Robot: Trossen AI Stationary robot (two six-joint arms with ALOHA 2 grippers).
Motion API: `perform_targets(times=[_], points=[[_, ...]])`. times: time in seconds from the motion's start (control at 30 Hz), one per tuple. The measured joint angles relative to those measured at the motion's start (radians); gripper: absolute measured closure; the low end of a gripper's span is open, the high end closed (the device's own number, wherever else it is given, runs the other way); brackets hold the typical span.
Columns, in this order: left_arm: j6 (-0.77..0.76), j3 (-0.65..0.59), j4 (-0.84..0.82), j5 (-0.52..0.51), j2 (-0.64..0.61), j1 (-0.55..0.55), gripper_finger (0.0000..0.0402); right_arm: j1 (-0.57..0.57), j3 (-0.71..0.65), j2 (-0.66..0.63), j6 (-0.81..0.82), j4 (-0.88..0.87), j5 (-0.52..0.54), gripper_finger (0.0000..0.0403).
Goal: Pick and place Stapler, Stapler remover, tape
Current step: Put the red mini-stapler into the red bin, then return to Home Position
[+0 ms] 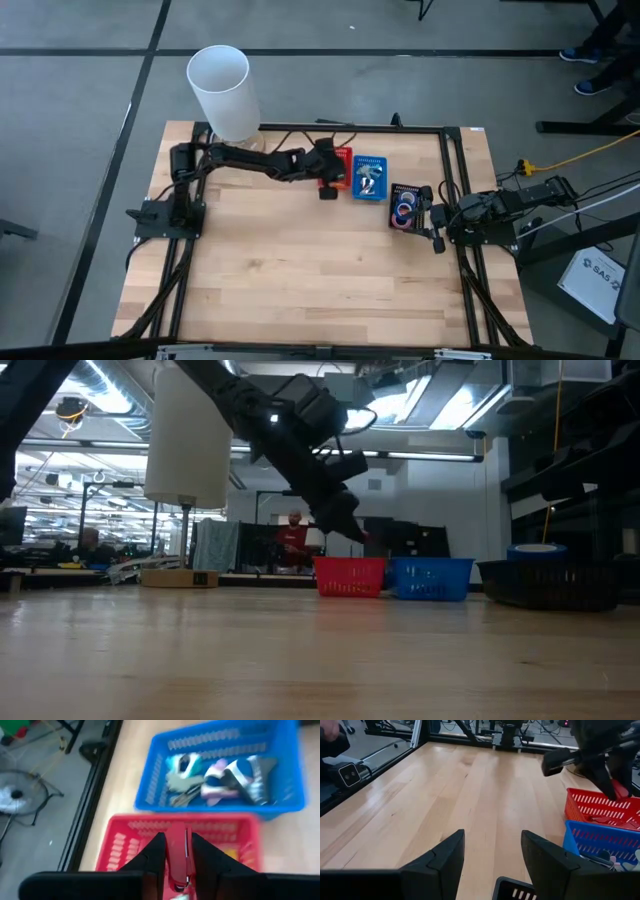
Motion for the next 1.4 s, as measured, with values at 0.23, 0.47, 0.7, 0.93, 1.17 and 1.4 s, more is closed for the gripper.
perform_targets(times=[0.23,0.47,0.7,0.93,1.17,1.4], points=[[-0.026,-0.001,-0.022,0.012,0.028,0.057,0.0336,0.0,0.0,0.0,0.0,0.0,0.0,0.0205],[-0.083,-0.001,-0.016,0.112,0.053,0.071,0.0323,0.0,0.0,0.0,0.0,0.0,0.0,0.0205],[-0.035,-0.001,0.049,0.114,0.054,0.057,0.0278,0.0,0.0,0.0,0.0,0.0,0.0,0.0205],[0.01,-0.001,0.076,0.115,0.054,0.043,0.0229,0.0,0.0,0.0,0.0,0.0,0.0,0.0205],[0.005,-0.002,0.078,0.111,0.054,0.03,0.0196,0.0,0.0,0.0,0.0,0.0,0.0,0.0205],[-0.004,-0.003,-0.035,0.134,0.001,0.03,0.0199,0.0,0.0,0.0,0.0,0.0,0.0,0.0205]])
